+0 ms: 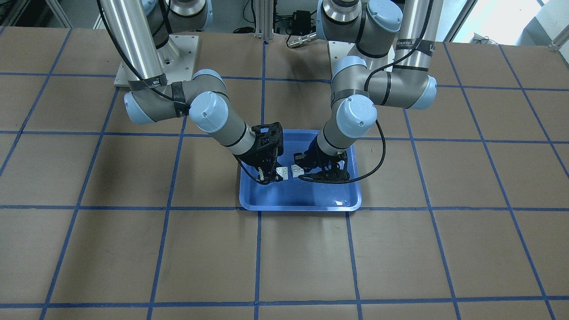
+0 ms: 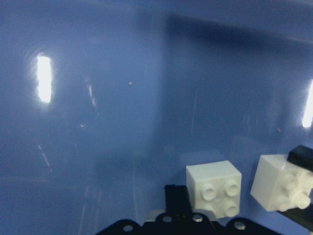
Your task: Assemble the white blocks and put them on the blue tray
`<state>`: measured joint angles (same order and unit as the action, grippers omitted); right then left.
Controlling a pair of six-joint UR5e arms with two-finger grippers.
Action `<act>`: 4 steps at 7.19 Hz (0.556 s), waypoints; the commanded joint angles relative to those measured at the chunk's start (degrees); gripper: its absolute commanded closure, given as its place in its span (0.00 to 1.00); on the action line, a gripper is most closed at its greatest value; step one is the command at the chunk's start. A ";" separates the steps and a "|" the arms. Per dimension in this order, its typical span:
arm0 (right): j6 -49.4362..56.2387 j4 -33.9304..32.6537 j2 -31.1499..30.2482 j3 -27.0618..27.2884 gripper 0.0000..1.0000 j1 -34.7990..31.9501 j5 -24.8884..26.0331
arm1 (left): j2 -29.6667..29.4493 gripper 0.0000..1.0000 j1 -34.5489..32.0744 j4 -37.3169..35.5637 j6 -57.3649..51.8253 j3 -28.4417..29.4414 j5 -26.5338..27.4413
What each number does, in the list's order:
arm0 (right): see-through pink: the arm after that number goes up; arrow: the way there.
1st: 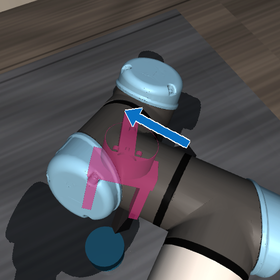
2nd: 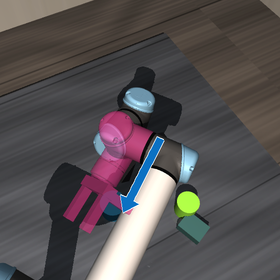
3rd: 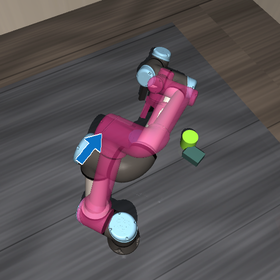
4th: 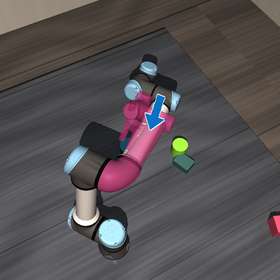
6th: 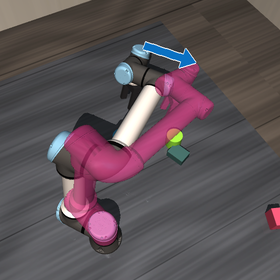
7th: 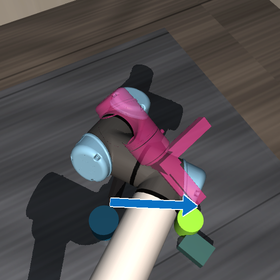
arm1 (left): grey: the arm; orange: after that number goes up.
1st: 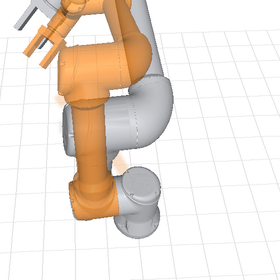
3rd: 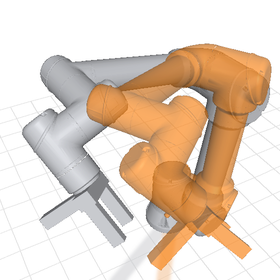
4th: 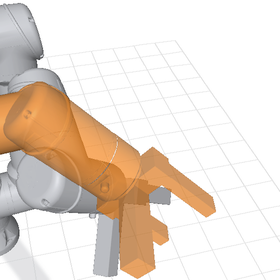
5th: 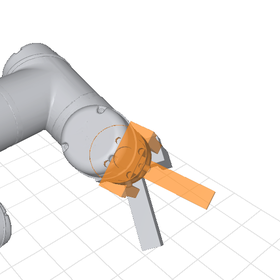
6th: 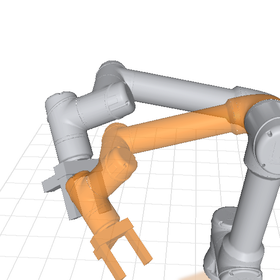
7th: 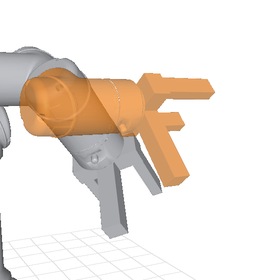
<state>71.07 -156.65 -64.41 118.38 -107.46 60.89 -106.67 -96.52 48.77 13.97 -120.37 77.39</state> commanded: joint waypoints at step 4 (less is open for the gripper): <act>-3.73 0.21 0.07 -0.17 1.00 -1.34 0.02 | -0.21 0.95 -0.07 -0.17 1.32 0.05 0.13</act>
<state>69.04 -156.42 -64.34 118.27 -107.99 60.85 -106.87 -96.59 48.61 15.26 -120.32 77.42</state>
